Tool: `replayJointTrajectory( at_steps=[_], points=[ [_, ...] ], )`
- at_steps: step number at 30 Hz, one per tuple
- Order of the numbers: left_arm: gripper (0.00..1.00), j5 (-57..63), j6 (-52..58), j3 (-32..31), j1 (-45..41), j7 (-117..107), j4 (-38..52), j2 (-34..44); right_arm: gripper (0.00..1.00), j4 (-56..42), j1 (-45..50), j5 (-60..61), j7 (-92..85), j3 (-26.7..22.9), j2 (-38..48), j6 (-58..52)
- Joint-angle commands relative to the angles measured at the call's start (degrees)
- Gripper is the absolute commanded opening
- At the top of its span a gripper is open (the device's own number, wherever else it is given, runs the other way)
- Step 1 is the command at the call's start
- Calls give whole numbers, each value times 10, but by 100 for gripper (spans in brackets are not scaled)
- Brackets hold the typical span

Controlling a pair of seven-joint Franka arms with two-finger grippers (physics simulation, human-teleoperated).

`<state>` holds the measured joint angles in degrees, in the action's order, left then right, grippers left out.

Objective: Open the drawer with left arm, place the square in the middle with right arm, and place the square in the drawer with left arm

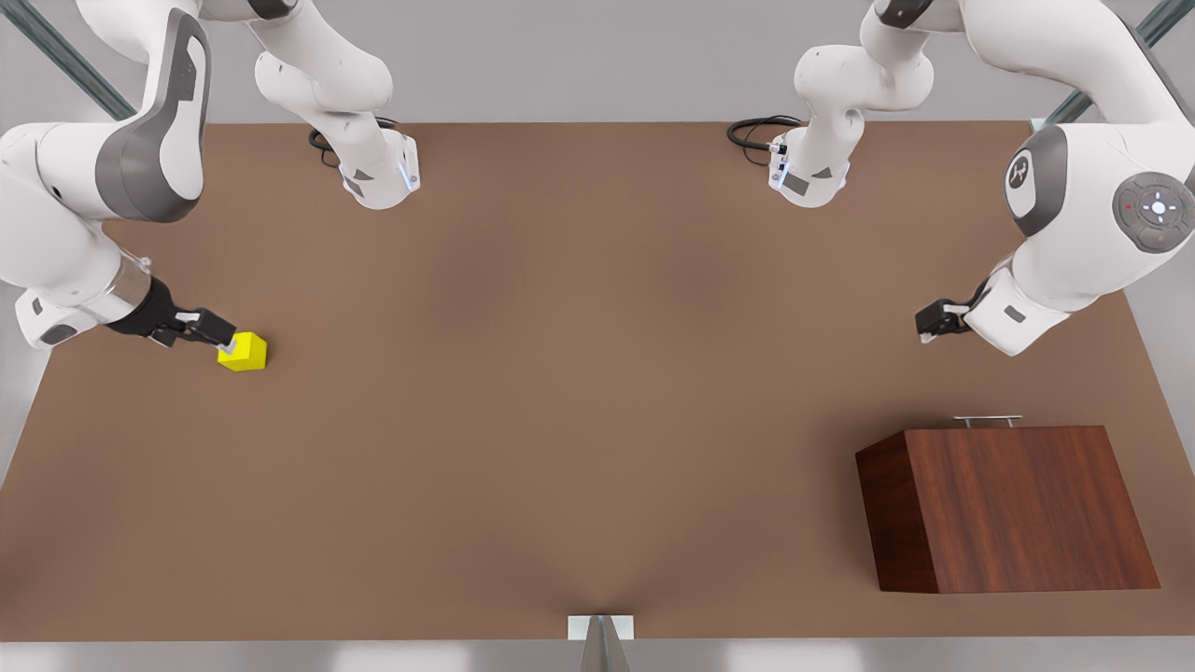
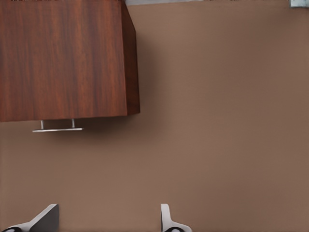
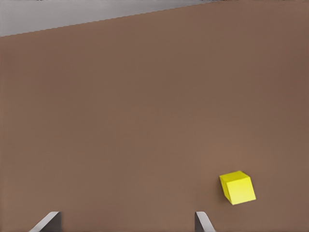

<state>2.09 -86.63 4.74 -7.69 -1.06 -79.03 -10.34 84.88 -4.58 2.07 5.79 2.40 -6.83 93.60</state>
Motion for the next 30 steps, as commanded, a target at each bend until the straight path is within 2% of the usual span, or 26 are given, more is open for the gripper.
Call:
replayJointTrajectory(
  at_steps=[1, 3, 4, 6, 8, 9, 10, 11, 15, 18, 21, 23, 27, 30],
  points=[
    [100, 0, -9, 1, 0, -5, 0, 1, 100, -1, 0, 0, 15, 0, 1, 8],
    [100, 0, 1, 17, 3, -10, -17, -2, 100, -1, 0, 0, 15, 0, 1, 6],
    [100, -4, 23, 47, 3, -108, -61, 2, 100, 5, 0, -3, 12, 1, 4, 4],
    [100, -5, -30, 60, 11, -331, -139, 18, 100, 23, -1, -2, -8, 0, 15, -27],
    [100, -2, -171, 73, 11, -584, -243, 63, 100, 47, -1, 0, -10, 0, 28, -25],
    [100, -2, -216, 83, 11, -664, -263, 70, 100, 57, 0, 0, -10, 0, 36, -17],
    [100, -2, -278, 85, 11, -688, -297, 79, 100, 60, 0, 0, -16, 0, 36, -16],
    [100, -2, -399, 99, 11, -714, -360, 93, 100, 71, -3, 1, -46, -1, 40, -4],
    [100, 7, -637, 124, 12, -824, -476, 93, 100, 138, 1, 1, -49, 0, 58, 59],
    [100, 32, -649, 126, 12, -864, -510, 106, 100, 185, 0, 1, -49, 0, 45, 128],
    [100, 139, -666, 131, 12, -999, -518, 103, 100, 182, -4, -2, -49, 0, 21, 137],
    [100, 143, -670, 132, 19, -1044, -518, 102, 100, 182, -8, -2, -49, -3, 5, 139],
    [100, 136, -674, 131, 36, -1084, -511, 82, 100, 156, -21, -1, -54, -6, -6, 95],
    [100, 97, -760, 129, 36, -1102, -513, 60, 100, 112, -32, -7, -64, -6, -6, 35]
  ],
)
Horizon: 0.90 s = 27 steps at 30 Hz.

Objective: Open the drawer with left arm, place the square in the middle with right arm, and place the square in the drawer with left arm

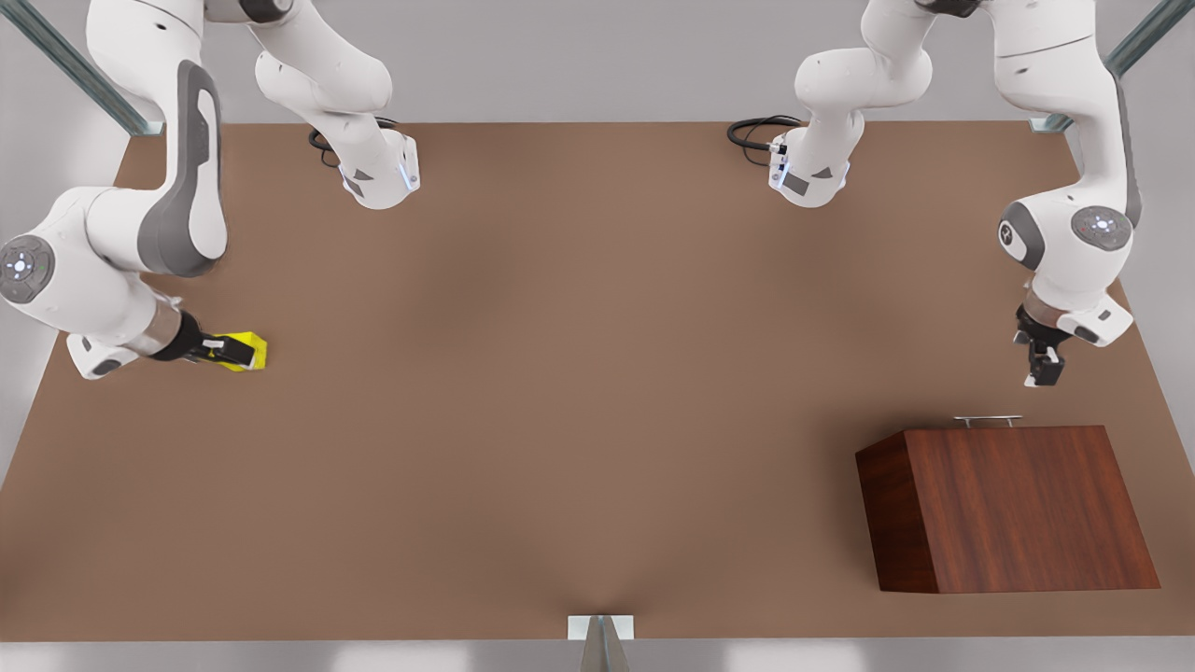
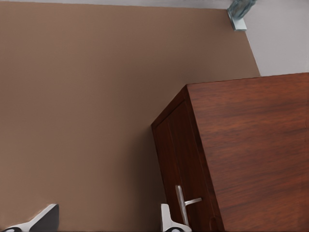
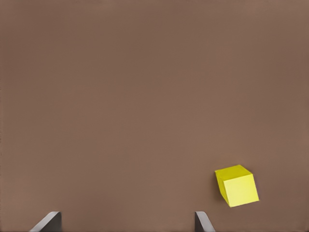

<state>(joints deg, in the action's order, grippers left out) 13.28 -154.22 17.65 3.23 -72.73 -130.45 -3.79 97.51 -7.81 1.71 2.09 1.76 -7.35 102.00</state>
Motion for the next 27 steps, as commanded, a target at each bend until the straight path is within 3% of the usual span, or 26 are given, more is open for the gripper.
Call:
replayJointTrajectory(
  at_steps=[1, 5, 9, 15, 18, 20, 27],
  points=[
    [100, -15, -107, 0, -74, -385, -2, -8, 100, -8, -13, -2, -60, -1, 1, -49],
    [100, -15, -166, 0, -74, -385, -34, -9, 100, 120, -17, 7, -122, 2, 42, 79],
    [100, -11, -165, 1, -74, -384, -41, -13, 100, 132, -12, 35, -162, 6, 18, 137],
    [100, -8, -166, 1, -73, -384, -41, -19, 100, 152, -63, 33, -257, 7, -20, 162],
    [100, -8, -166, 1, -73, -383, -40, -26, 100, 168, -84, 33, -314, 8, -15, 160],
    [100, -7, -164, 1, -74, -382, -41, -27, 100, 177, -101, 33, -317, 39, -8, 160],
    [100, 24, -157, 1, -73, -373, -53, -29, 100, 198, -118, 83, -374, 40, 2, 146]
  ],
)
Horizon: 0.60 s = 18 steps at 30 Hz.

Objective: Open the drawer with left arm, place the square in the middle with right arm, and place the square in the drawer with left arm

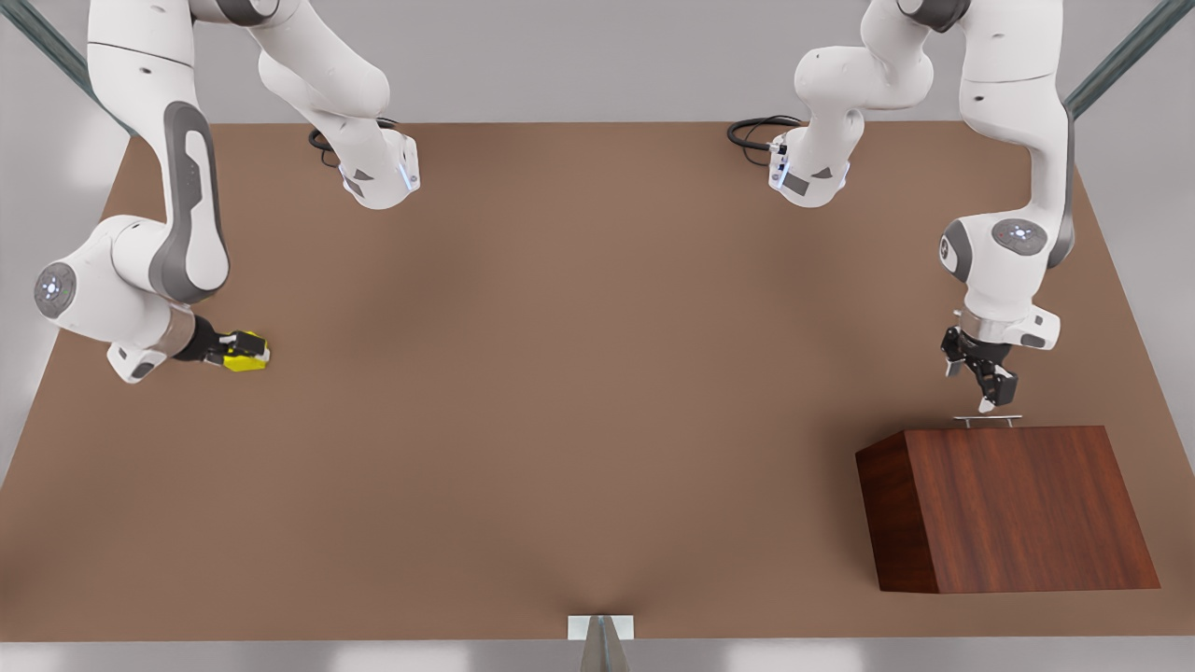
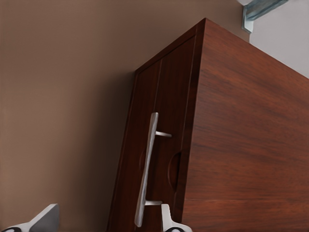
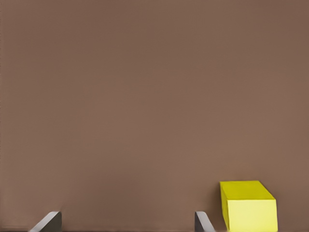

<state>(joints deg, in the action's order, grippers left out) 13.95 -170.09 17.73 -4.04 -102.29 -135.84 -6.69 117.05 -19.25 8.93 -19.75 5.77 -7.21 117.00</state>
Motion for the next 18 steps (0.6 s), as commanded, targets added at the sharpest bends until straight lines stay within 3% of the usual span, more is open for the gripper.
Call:
replayJointTrajectory(
  at_steps=[1, 11, 18],
  points=[
    [100, 17, 2, 0, 0, -78, 1, -2, 100, 5, -4, 9, -155, 0, 4, -12],
    [100, 33, -7, 0, 3, -78, 7, -23, 100, 9, -15, -110, -96, -1, -8, -14],
    [100, 34, -8, 0, 4, -78, 17, -39, 100, 24, -61, -111, -132, 13, -29, -7]
  ],
)
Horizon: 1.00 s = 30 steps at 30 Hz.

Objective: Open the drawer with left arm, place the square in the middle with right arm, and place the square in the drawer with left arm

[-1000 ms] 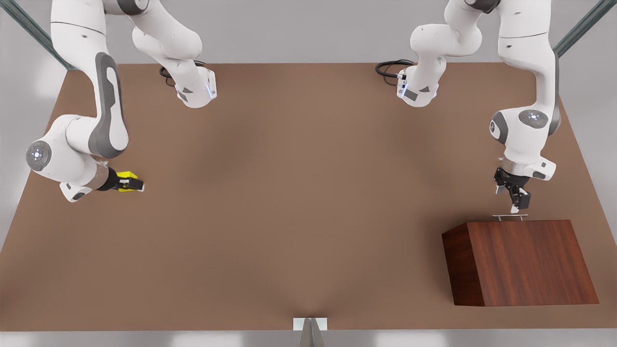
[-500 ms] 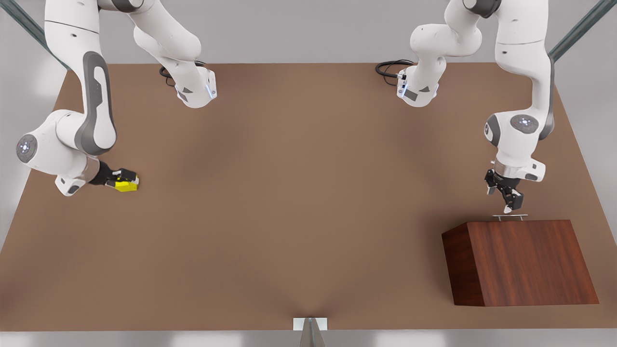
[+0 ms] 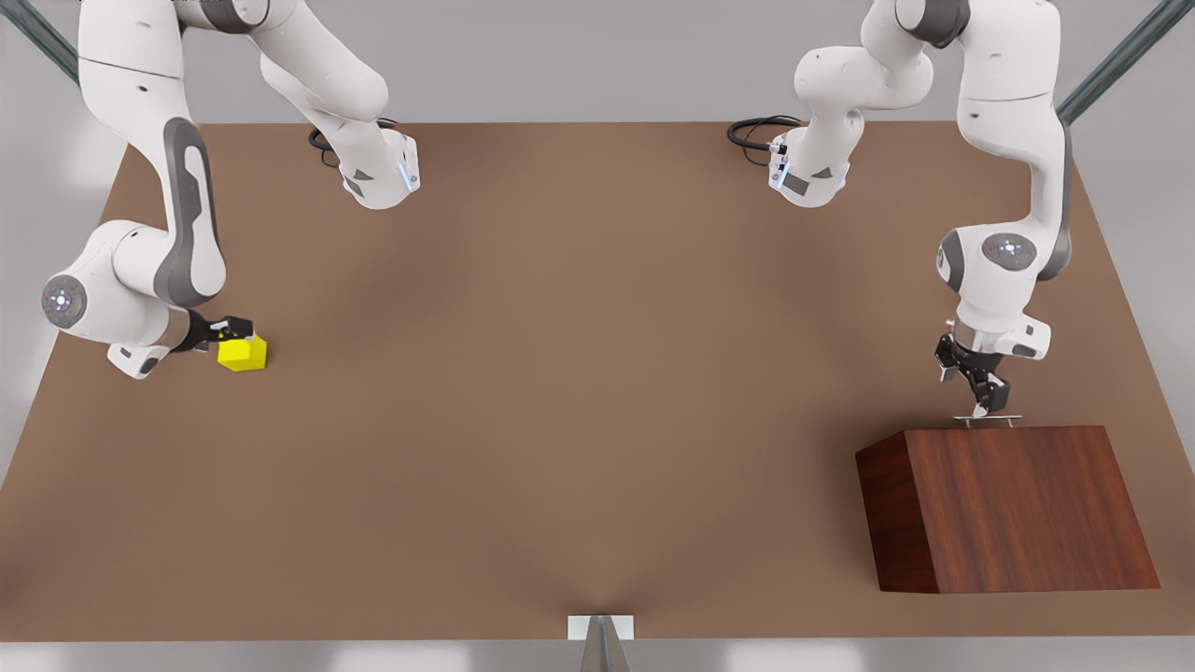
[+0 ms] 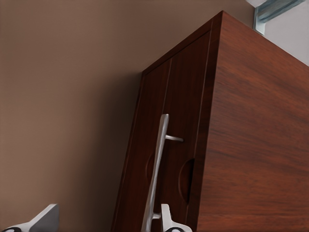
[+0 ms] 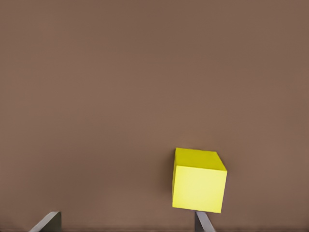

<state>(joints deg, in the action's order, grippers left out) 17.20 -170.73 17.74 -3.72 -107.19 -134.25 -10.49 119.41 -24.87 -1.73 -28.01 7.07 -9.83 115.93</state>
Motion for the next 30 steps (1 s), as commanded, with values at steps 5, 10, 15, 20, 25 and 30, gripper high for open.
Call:
replayJointTrajectory(
  at_steps=[5, 10, 15, 20, 25, 30],
  points=[
    [100, 1, -1, 0, 0, -28, 3, -8, 100, -4, -36, -28, -35, 1, -34, 23],
    [100, 1, -1, 0, 0, -28, 4, -14, 100, -6, -40, -64, 79, 15, -48, 25],
    [100, 1, -2, 0, 0, -28, 4, -14, 100, -2, -41, -66, 184, 16, -61, 32],
    [100, 7, -1, 0, 5, -28, 13, -21, 100, -2, -53, -66, 209, 17, -76, 33],
    [100, 10, -2, 0, 8, -28, 14, -30, 100, 0, -59, -66, 237, 25, -93, 56],
    [100, 10, -1, 0, 8, -28, 17, -33, 100, 13, -62, -70, 259, 34, -99, 71]
  ],
)
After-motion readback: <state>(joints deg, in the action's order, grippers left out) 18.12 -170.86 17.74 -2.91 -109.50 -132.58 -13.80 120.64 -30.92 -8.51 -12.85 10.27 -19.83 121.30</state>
